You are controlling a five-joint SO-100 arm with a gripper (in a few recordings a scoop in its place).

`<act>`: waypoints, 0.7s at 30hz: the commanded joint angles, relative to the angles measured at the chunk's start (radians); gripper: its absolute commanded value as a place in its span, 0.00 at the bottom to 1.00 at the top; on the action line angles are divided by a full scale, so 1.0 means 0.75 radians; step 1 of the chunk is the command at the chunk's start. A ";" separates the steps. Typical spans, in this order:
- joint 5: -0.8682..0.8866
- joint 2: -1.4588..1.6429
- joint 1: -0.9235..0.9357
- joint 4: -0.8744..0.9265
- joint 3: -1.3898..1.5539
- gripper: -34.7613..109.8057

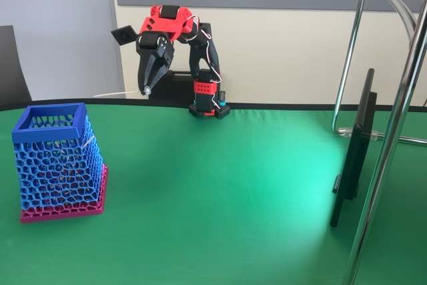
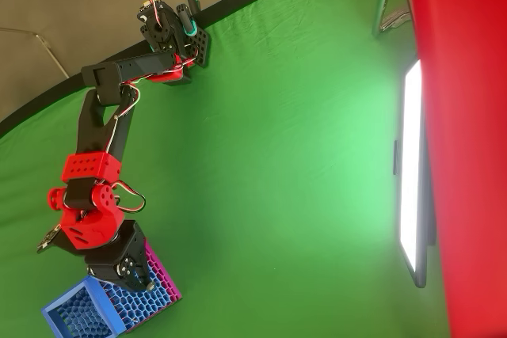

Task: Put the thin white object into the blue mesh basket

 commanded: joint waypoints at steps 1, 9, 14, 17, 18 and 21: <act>-0.051 0.076 0.018 -0.035 -0.119 0.25; -0.061 0.051 0.070 -0.070 -0.231 0.25; 0.004 0.020 0.131 -0.112 -0.250 0.25; 0.055 -0.002 0.166 -0.143 -0.250 0.25; 0.074 -0.008 0.176 -0.147 -0.256 0.25; 0.108 -0.039 0.194 -0.149 -0.264 0.25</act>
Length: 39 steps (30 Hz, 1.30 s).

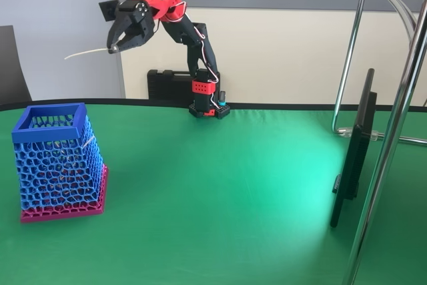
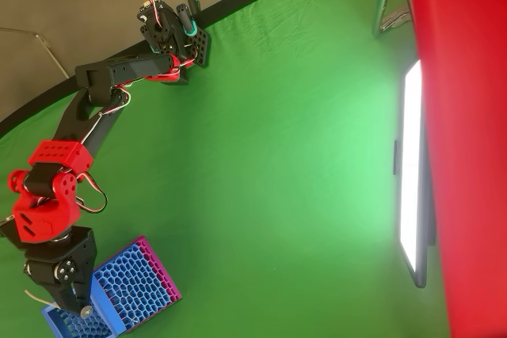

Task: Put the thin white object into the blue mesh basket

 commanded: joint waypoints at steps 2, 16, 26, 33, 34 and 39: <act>0.035 -0.020 0.012 -0.031 -0.067 0.26; 0.123 -0.217 0.067 0.022 -0.385 0.26; 0.196 -0.284 0.102 -0.223 -0.372 0.26; 0.303 -0.288 0.110 -0.522 -0.194 0.26; 0.325 -0.290 0.112 -0.556 -0.172 0.26; 0.472 -0.288 0.123 -0.689 -0.065 0.26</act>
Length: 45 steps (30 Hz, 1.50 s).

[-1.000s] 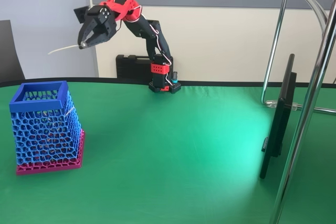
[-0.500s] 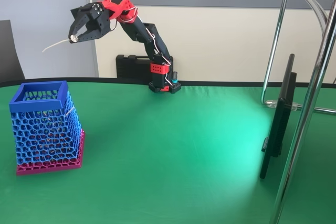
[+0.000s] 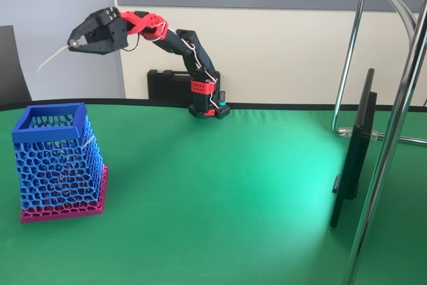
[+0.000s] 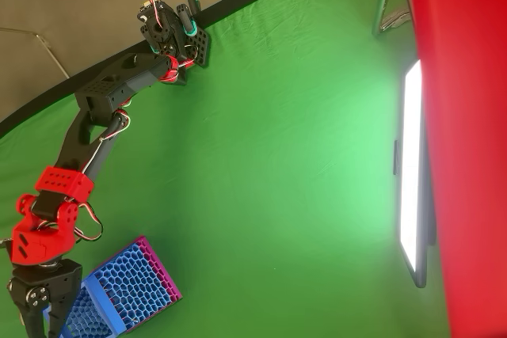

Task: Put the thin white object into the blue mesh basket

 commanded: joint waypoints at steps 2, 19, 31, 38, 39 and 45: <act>0.127 0.012 0.008 -0.096 0.055 0.26; 0.579 0.025 0.027 -0.070 0.153 0.24; 0.573 0.115 0.086 -0.168 0.395 0.29; 0.558 0.127 0.094 -0.202 0.430 0.35; 0.556 0.129 0.094 -0.211 0.440 0.36; 0.530 0.172 0.090 -0.260 0.562 0.42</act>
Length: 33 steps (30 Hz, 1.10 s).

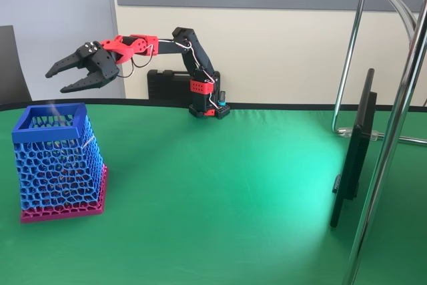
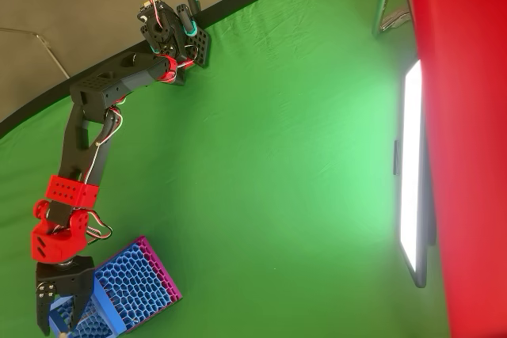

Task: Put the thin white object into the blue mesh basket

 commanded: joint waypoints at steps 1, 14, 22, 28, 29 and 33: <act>-0.012 0.106 -0.002 -0.029 0.022 0.42; -0.035 0.235 -0.080 0.088 0.102 0.42; -0.141 0.507 -0.200 -0.002 0.489 0.41; -0.313 0.773 -0.354 -0.086 0.869 0.41; -0.346 0.816 -0.382 -0.098 0.933 0.41; -0.438 0.994 -0.477 -0.155 1.176 0.40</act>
